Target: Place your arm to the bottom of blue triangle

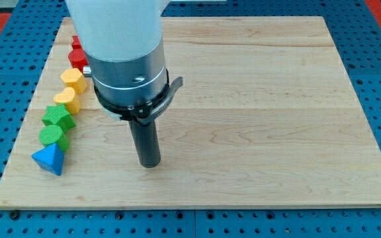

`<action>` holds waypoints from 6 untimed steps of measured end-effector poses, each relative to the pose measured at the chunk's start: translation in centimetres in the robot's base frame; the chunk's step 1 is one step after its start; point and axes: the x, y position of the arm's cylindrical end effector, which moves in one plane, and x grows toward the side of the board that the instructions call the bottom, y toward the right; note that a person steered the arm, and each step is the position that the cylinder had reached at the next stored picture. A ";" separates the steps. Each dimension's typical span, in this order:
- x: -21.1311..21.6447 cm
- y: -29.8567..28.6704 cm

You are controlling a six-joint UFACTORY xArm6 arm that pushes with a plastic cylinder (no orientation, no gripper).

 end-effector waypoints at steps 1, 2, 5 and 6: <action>0.0 0.0; 0.0 0.0; 6.9 -0.6; 6.9 -1.5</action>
